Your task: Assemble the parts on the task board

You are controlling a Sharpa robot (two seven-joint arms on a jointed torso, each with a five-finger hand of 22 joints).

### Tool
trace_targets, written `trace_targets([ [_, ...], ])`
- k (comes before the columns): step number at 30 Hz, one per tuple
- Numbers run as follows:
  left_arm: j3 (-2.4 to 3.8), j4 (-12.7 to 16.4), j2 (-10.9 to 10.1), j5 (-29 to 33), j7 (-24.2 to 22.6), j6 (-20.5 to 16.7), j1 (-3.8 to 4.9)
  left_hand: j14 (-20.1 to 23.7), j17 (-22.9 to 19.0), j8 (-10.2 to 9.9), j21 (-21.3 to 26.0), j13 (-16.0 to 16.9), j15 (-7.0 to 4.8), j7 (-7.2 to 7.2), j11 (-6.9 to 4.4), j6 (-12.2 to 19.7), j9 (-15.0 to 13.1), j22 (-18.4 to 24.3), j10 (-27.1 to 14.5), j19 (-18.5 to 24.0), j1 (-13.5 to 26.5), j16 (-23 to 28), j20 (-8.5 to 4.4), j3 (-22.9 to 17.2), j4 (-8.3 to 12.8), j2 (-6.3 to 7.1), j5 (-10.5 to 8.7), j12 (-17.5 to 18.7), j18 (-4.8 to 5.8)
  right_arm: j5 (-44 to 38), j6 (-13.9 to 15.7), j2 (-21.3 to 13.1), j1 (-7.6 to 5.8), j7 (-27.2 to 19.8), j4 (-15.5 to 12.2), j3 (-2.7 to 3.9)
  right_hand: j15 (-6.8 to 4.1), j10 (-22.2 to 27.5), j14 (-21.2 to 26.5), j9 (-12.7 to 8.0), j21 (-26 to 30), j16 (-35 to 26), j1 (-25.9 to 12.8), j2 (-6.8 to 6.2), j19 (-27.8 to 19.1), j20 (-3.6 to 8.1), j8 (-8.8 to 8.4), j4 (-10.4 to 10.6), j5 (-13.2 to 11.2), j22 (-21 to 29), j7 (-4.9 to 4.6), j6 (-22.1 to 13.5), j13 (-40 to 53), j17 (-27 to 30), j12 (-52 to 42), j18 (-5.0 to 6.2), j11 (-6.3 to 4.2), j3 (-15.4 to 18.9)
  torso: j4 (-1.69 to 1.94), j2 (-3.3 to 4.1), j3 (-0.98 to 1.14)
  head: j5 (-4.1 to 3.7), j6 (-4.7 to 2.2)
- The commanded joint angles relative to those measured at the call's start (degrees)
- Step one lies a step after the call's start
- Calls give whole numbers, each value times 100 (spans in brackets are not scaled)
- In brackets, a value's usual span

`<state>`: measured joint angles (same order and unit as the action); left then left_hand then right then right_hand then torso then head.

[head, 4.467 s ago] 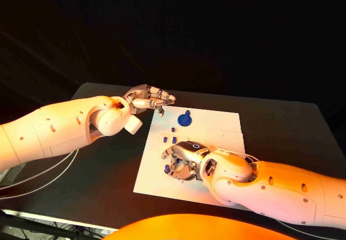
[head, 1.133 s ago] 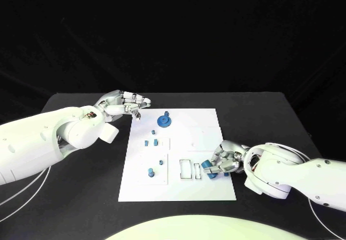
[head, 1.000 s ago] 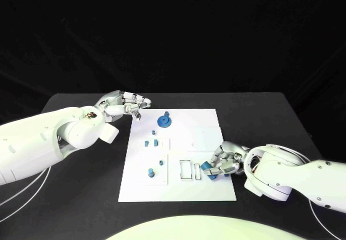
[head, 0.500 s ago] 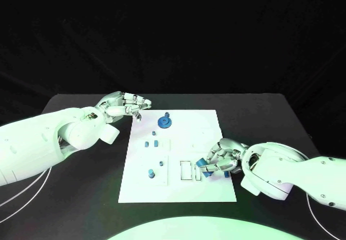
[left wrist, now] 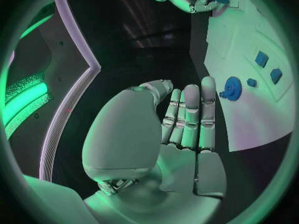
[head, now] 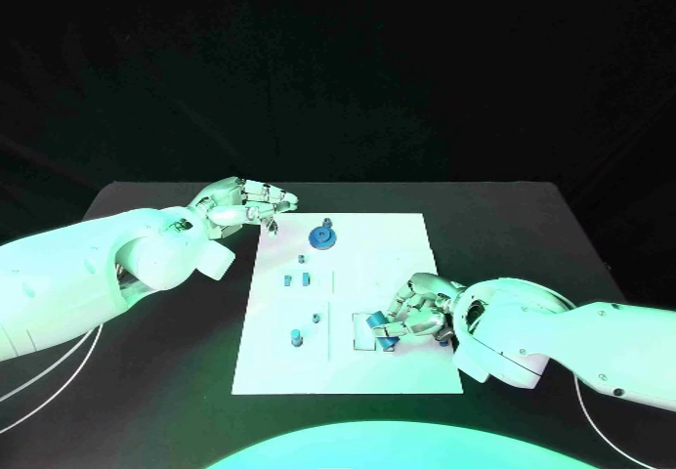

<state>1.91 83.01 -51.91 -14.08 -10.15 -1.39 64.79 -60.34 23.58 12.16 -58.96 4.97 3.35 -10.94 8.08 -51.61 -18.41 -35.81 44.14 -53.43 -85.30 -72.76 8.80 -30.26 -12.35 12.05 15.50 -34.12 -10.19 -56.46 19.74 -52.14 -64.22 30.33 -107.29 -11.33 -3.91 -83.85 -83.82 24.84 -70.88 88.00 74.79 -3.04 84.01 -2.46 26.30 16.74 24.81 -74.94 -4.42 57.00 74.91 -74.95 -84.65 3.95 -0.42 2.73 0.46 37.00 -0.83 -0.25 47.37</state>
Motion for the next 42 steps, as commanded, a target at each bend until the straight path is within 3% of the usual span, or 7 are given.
trace_targets([
  [1,3,9,11,2,-14,94,4,13,-9,35,30,0,35,5,1,8,-14,8,-55,-4,43,-31,34,-11,30,-14,-34,-25,-46,-46,-26,73,26,58,63,-1,-42,-207,-515,121,-34,32,-205,-46,122,51,76,7,-47,-1067,110,151,843,-980,-22,-63,-41,-10,4,3,-1,11,-2],
  [22,3,-5,22,2,32,127,4,13,-9,38,31,0,35,4,2,7,-16,9,-56,-4,47,-31,34,-11,31,-15,-35,-27,-46,-114,-140,406,64,91,326,0,-47,-249,-519,167,-66,38,-558,-83,130,57,114,4,-120,-1074,119,185,913,-999,-56,-69,-47,105,-3,1,4,45,-2],
  [29,3,-6,21,1,32,130,4,13,-9,38,31,0,35,4,2,7,-16,9,-56,-4,47,-31,34,-11,31,-15,-35,-27,-46,-302,31,455,68,151,396,0,-50,-253,-520,221,-76,39,-830,-14,131,58,165,11,-407,-1075,128,202,926,-1004,-47,-70,-52,226,-5,5,6,42,-13],
  [35,3,-8,19,1,34,131,4,13,-9,38,31,0,35,4,2,7,-16,9,-56,-4,47,-31,34,-11,31,-15,-35,-27,-46,-342,3,463,70,107,367,0,-52,-248,-520,309,-71,39,-1325,68,128,59,245,17,-1077,-1074,130,181,926,-1009,-21,-69,-54,526,-1,5,9,42,-17],
  [38,3,-8,18,-1,36,137,4,13,-9,38,31,0,35,4,2,7,-16,9,-56,-4,47,-31,34,-11,31,-15,-35,-27,-46,-351,-53,454,72,75,337,0,-47,-237,-519,354,-42,36,-1687,-58,118,55,278,25,-1448,-1066,123,149,917,-1003,3,-64,-48,657,-3,2,9,48,-22],
  [40,3,-7,17,-3,38,141,4,13,-9,38,31,0,35,4,2,7,-16,9,-56,-4,47,-31,34,-11,31,-15,-35,-27,-46,-367,-85,444,72,68,320,0,-40,-212,-517,376,-11,33,-1913,-302,107,50,286,33,-1627,-1059,114,113,885,-996,44,-59,-40,628,-4,-1,6,49,-24],
  [42,3,-6,16,-4,40,144,4,15,-10,49,34,0,36,5,2,9,-24,12,-64,-6,59,-32,34,-12,35,-15,-36,-32,-45,-384,-103,429,73,63,305,0,-40,-211,-517,376,-11,33,-1914,-303,107,50,287,33,-1628,-1059,114,113,884,-997,45,-59,-40,626,-5,-2,6,51,-24],
])
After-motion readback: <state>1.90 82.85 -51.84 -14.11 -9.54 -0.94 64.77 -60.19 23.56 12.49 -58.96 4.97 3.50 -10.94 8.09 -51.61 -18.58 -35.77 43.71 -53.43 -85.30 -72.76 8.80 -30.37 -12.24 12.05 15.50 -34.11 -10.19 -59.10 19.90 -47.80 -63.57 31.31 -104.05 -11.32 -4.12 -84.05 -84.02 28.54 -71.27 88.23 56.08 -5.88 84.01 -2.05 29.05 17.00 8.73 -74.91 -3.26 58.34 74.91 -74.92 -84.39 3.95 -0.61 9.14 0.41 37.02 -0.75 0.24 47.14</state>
